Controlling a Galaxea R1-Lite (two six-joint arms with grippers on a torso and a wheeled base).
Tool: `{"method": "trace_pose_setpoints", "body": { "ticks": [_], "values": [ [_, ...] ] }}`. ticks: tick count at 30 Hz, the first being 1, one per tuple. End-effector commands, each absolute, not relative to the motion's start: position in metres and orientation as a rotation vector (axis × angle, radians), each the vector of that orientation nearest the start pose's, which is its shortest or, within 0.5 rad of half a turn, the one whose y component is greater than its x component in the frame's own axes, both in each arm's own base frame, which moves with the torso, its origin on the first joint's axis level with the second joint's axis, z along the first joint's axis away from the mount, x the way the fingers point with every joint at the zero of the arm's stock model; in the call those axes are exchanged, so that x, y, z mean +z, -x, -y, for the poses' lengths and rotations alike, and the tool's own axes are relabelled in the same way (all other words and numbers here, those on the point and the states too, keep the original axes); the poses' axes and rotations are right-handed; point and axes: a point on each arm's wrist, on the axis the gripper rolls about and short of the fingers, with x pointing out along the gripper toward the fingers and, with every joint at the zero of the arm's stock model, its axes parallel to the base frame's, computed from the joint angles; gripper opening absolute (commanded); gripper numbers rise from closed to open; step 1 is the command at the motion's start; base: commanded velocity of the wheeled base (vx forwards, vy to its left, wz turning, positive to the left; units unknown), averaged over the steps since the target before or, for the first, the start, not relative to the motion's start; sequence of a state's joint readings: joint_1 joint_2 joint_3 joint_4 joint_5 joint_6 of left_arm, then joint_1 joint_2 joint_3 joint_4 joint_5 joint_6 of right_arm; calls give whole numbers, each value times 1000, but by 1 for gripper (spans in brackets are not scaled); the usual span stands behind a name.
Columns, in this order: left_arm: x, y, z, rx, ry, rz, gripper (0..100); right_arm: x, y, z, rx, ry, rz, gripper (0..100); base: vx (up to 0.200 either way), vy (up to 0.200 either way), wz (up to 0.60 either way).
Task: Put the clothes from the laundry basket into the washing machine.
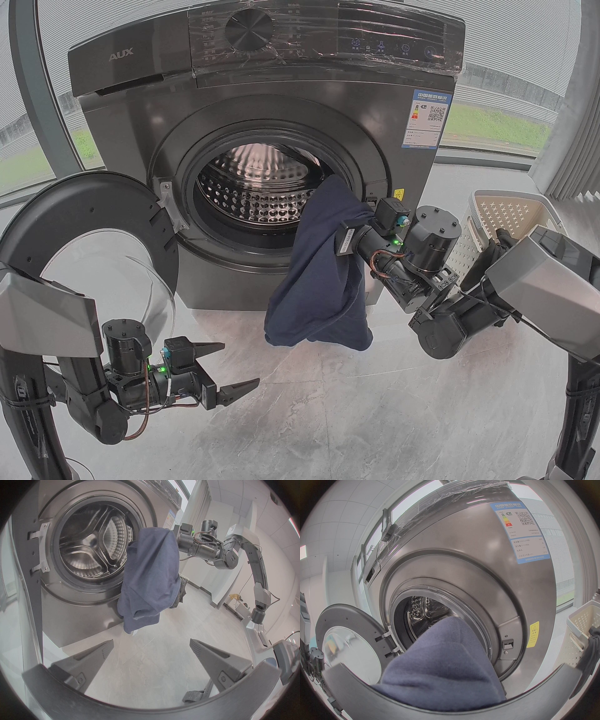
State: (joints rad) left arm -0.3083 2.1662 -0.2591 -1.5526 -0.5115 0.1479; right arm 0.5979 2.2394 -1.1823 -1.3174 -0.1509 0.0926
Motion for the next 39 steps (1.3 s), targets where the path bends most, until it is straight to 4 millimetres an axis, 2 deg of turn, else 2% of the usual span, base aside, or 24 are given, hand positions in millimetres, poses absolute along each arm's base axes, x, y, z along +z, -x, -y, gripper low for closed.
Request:
{"method": "trace_pose_setpoints", "body": {
  "ticks": [1, 3, 6, 8, 9, 11, 15, 19, 25, 31, 33, 34, 39],
  "values": [
    [25, -257, 96, -849, -109, -298, 100, 144, -360, -248, 469, -187, 220, 0, 0, 0, 0],
    [30, -261, 97, -849, -110, -266, 100, 144, -356, -253, 485, -186, 221, 0, 0, 0, 0],
    [59, -260, 95, -844, -111, -157, 100, 143, -351, -261, 505, -188, 215, 0, 0, 0, 0],
    [67, -258, 97, -853, -110, -127, 100, 143, -350, -262, 508, -187, 212, 0, 0, 0, 0],
    [78, -256, 100, -862, -110, -84, 100, 139, -348, -264, 515, -183, 200, 0, 0, 0, 0],
    [87, -253, 112, -901, -106, -44, 100, 135, -346, -267, 523, -177, 188, 0, 0, 0, 0],
    [101, -270, 142, -935, -68, 42, 100, 128, -341, -277, 547, -174, 172, 0, 0, 0, 0],
    [89, -292, 161, -907, -64, 52, 100, 130, -333, -288, 579, -179, 173, 0, 0, 0, 0],
    [66, -313, 168, -888, -62, 17, 100, 132, -321, -300, 617, -186, 175, 0, 0, 0, 0],
    [59, -335, 178, -852, -62, 56, 100, 136, -314, -305, 636, -196, 179, 0, 0, 0, 0],
    [58, -336, 178, -845, -62, 57, 100, 136, -314, -305, 636, -196, 179, 0, 0, 0, 0],
    [57, -346, 182, -802, -55, 78, 100, 136, -312, -306, 640, -201, 176, 0, 0, 0, 0],
    [51, -360, 182, -761, -20, 79, 100, 136, -311, -306, 635, -205, 176, 0, 0, 0, 0]
  ]
}}
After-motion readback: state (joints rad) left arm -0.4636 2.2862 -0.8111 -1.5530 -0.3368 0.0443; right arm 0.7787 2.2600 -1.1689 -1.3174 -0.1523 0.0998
